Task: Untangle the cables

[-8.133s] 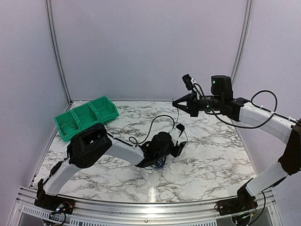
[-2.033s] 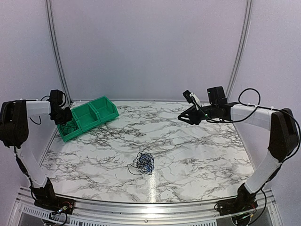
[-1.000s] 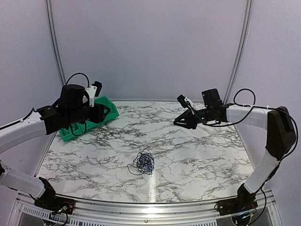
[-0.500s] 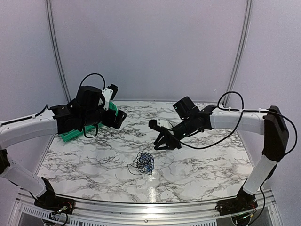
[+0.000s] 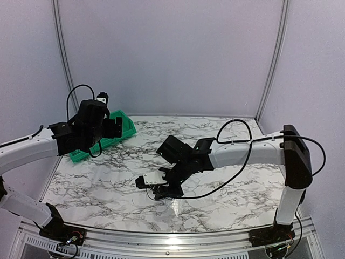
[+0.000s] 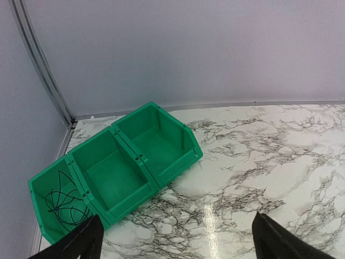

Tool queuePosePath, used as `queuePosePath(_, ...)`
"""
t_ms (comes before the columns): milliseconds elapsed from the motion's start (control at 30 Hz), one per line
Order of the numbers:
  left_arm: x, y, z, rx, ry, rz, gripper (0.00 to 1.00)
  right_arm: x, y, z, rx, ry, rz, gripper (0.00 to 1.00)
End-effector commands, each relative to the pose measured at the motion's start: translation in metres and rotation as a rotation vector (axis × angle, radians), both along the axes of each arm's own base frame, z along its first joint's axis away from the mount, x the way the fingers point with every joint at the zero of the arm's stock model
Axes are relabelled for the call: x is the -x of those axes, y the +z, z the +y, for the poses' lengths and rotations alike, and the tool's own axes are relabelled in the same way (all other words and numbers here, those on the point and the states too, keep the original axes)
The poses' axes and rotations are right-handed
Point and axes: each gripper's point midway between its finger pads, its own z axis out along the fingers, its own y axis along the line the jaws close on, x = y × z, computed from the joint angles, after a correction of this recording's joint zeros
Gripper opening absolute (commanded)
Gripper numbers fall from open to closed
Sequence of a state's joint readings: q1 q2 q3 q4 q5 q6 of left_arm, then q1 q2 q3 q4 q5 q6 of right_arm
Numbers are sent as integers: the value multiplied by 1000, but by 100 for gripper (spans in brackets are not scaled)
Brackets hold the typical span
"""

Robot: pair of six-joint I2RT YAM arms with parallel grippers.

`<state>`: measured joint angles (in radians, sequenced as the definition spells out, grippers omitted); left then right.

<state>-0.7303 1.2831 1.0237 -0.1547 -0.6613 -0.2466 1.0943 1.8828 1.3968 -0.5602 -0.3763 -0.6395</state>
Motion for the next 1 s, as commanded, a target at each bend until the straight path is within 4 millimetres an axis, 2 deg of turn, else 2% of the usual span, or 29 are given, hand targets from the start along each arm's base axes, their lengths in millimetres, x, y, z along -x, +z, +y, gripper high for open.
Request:
queuePosePath(0, 6, 10, -4, 27, -50, -11, 99, -17, -6, 7, 44, -100, -18, 23)
queuePosePath(200, 6, 11, 0, -2, -39, -20, 99, -14, -21, 18, 80, -129, 4, 27)
queuePosePath(333, 5, 9, -2, -12, -45, -13, 99, -22, -29, 24, 98, -170, 2, 33)
queuePosePath(500, 5, 9, -2, -15, -48, -13, 99, -31, -39, 31, 120, -235, 18, 34)
queuePosePath(633, 5, 11, -1, -24, -47, -17, 99, -29, -46, 36, 140, -239, 47, 34)
queuePosePath(900, 5, 13, 2, -35, -37, -25, 99, -25, -56, 47, 155, -255, 124, 33)
queuePosePath(967, 5, 14, 3, -42, -32, -28, 99, -25, -58, 48, 157, -260, 133, 21)
